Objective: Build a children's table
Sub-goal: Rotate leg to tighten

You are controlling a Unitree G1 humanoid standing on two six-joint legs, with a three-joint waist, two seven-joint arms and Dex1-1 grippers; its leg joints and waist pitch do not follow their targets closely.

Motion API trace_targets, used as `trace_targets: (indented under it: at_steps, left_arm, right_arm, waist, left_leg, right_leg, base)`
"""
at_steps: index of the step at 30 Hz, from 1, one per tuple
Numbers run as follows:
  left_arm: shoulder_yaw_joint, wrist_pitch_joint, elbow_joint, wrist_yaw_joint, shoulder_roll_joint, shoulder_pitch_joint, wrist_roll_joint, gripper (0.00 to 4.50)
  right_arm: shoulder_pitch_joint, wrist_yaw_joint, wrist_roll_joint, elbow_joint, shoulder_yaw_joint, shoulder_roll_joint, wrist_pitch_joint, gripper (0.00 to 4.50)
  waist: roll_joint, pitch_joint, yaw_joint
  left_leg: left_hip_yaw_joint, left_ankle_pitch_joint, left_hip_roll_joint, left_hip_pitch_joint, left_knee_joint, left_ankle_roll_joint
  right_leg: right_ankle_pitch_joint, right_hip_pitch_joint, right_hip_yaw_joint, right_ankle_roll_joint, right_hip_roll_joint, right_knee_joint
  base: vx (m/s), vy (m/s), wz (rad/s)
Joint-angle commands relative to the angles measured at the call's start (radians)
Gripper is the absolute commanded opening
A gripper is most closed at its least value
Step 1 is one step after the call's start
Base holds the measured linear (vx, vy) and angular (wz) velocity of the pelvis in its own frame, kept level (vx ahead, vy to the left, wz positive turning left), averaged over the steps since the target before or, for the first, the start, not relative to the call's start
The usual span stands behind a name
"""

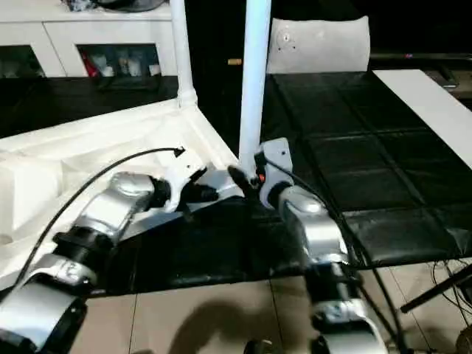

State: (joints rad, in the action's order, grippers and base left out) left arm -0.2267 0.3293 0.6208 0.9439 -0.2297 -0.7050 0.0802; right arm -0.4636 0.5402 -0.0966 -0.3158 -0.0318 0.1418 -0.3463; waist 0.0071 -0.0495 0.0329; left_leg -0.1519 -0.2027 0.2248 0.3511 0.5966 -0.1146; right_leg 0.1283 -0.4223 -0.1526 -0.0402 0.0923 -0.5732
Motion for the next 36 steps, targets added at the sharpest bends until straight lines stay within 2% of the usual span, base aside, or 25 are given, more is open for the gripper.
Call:
trace_targets:
  at_steps: [1,3,4,5,6,8,9,11,12,19,20,22,23,25,28,29,30,36]
  left_arm:
    - [-0.016,-0.087,-0.055,0.093,-0.029,-0.012,-0.034,0.0]
    - [-0.037,-0.144,-0.051,0.176,-0.059,-0.008,-0.042,0.0]
    - [-0.047,-0.164,-0.05,0.211,-0.072,-0.007,-0.044,0.0]
    - [-0.052,-0.174,-0.049,0.226,-0.076,-0.007,-0.045,0.0]
    - [-0.07,-0.197,-0.045,0.283,-0.097,-0.009,-0.043,0.0]
    - [-0.086,-0.218,-0.036,0.327,-0.112,-0.013,-0.039,0.0]
    - [-0.107,-0.239,-0.024,0.381,-0.129,-0.021,-0.033,0.0]
    - [-0.115,-0.255,-0.017,0.402,-0.134,-0.026,-0.034,0.0]
    - [-0.122,-0.266,-0.015,0.444,-0.135,-0.032,-0.045,0.0]
    - [-0.161,-0.313,-0.018,0.562,-0.147,-0.039,-0.057,0.0]
    - [-0.167,-0.322,-0.016,0.571,-0.148,-0.041,-0.054,0.0]
    - [-0.177,-0.34,-0.009,0.589,-0.151,-0.046,-0.046,0.0]
    - [-0.178,-0.342,-0.008,0.592,-0.151,-0.046,-0.045,0.0]
    - [-0.183,-0.356,-0.003,0.607,-0.153,-0.049,-0.037,0.0]
    - [-0.185,-0.361,-0.004,0.614,-0.154,-0.048,-0.036,0.0]
    - [-0.186,-0.363,-0.008,0.618,-0.156,-0.045,-0.038,0.0]
    - [-0.187,-0.363,-0.012,0.621,-0.158,-0.042,-0.039,0.0]
    - [-0.194,-0.375,-0.017,0.629,-0.161,-0.037,-0.039,0.0]
  right_arm:
    - [0.018,0.133,-0.048,0.049,-0.042,0.031,0.016,4.0]
    - [0.034,0.216,-0.065,0.071,-0.05,0.084,0.026,4.03]
    - [0.038,0.254,-0.072,0.076,-0.05,0.107,0.029,4.27]
    - [0.04,0.269,-0.075,0.077,-0.049,0.116,0.03,4.27]
    - [0.045,0.342,-0.093,0.081,-0.05,0.159,0.035,4.44]
    - [0.048,0.405,-0.105,0.082,-0.056,0.192,0.042,4.48]
    - [0.05,0.491,-0.122,0.08,-0.065,0.236,0.049,4.48]
    - [0.05,0.533,-0.135,0.077,-0.069,0.255,0.047,4.48]
    - [0.043,0.596,-0.155,0.071,-0.075,0.283,0.036,4.48]
    - [0.013,0.758,-0.181,0.057,-0.125,0.342,0.034,4.48]
    - [0.009,0.777,-0.184,0.053,-0.13,0.345,0.034,4.48]
    - [-0.001,0.812,-0.188,0.043,-0.14,0.351,0.039,4.13]
    - [-0.002,0.817,-0.188,0.041,-0.142,0.352,0.039,4.13]
    - [-0.01,0.845,-0.192,0.033,-0.152,0.355,0.036,4.0]
    - [-0.015,0.862,-0.194,0.027,-0.158,0.356,0.032,3.64]
    - [-0.016,0.87,-0.197,0.024,-0.162,0.357,0.032,3.64]
    - [-0.017,0.873,-0.199,0.024,-0.164,0.358,0.032,3.43]
    - [-0.021,0.899,-0.2,0.013,-0.169,0.356,0.033,2.99]
  waist:
    - [0.002,0.078,0.01]
    - [0.002,0.077,0.011]
    - [0.003,0.077,0.012]
    - [-0.004,0.076,0.012]
    - [-0.006,0.074,0.018]
    - [-0.003,0.072,0.025]
    - [-0.003,0.072,0.034]
    - [-0.005,0.071,0.045]
    - [-0.007,0.073,0.056]
    - [-0.009,0.076,0.07]
    - [-0.014,0.076,0.071]
    - [-0.013,0.076,0.078]
    - [-0.013,0.075,0.079]
    - [-0.016,0.075,0.08]
    - [-0.015,0.076,0.08]
    - [-0.013,0.076,0.081]
    - [-0.015,0.077,0.08]
    - [-0.018,0.076,0.08]
  left_leg:
    - [-0.013,-0.127,-0.007,0.008,-0.061,0.1]
    - [-0.013,-0.137,-0.004,0.008,-0.062,0.104]
    - [-0.015,-0.139,-0.003,0.007,-0.061,0.103]
    - [-0.015,-0.145,-0.003,0.006,-0.061,0.102]
    - [-0.017,-0.156,-0.003,0.003,-0.061,0.098]
    - [-0.017,-0.16,-0.002,0.002,-0.062,0.098]
    - [-0.017,-0.168,-0.001,-0.002,-0.062,0.097]
    - [-0.018,-0.171,0.0,-0.003,-0.062,0.096]
    - [-0.019,-0.165,0.002,-0.006,-0.062,0.092]
    - [-0.018,-0.131,0.004,0.003,-0.061,0.093]
    - [-0.02,-0.129,0.004,0.003,-0.06,0.093]
    - [-0.02,-0.127,0.004,0.002,-0.06,0.092]
    - [-0.02,-0.132,0.004,0.002,-0.06,0.088]
    - [-0.02,-0.133,0.003,0.002,-0.06,0.085]
    - [-0.019,-0.127,0.003,0.003,-0.06,0.081]
    - [-0.019,-0.126,0.003,0.003,-0.06,0.081]
    - [-0.019,-0.124,0.004,0.004,-0.06,0.082]
    - [-0.019,-0.124,0.002,0.005,-0.059,0.08]
  right_leg:
    - [0.315,0.087,0.051,-0.119,0.047,0.068]
    - [0.319,0.085,0.052,-0.117,0.047,0.068]
    - [0.321,0.083,0.053,-0.121,0.048,0.068]
    - [0.333,0.083,0.053,-0.119,0.048,0.07]
    - [0.372,0.08,0.053,-0.111,0.05,0.074]
    - [0.39,0.079,0.053,-0.106,0.05,0.075]
    - [0.408,0.078,0.052,-0.099,0.051,0.078]
    - [0.422,0.076,0.052,-0.091,0.05,0.078]
    - [0.415,0.075,0.053,-0.093,0.051,0.076]
    - [0.371,0.079,0.054,-0.109,0.052,0.065]
    - [0.374,0.079,0.054,-0.107,0.051,0.067]
    - [0.39,0.077,0.053,-0.102,0.052,0.067]
    - [0.404,0.076,0.053,-0.097,0.053,0.069]
    - [0.416,0.077,0.051,-0.09,0.052,0.07]
    - [0.416,0.078,0.051,-0.084,0.053,0.07]
    - [0.414,0.078,0.051,-0.085,0.053,0.069]
    - [0.406,0.078,0.052,-0.086,0.052,0.068]
    - [0.426,0.077,0.05,-0.077,0.052,0.07]
  base:
    - [0.0,0.0,0.0]
    - [0.0,0.0,0.0]
    - [0.0,0.0,0.0]
    - [0.0,0.0,0.0]
    - [0.0,0.0,0.0]
    - [0.0,0.0,0.0]
    - [0.0,0.0,0.0]
    - [0.0,0.0,0.0]
    - [0.0,0.0,0.0]
    - [0.0,0.0,0.0]
    - [0.0,0.0,0.0]
    - [0.0,0.0,0.0]
    - [0.0,0.0,0.0]
    - [0.0,0.0,0.0]
    - [0.0,0.0,0.0]
    - [0.0,0.0,0.0]
    - [0.0,0.0,0.0]
    - [0.0,0.0,0.0]
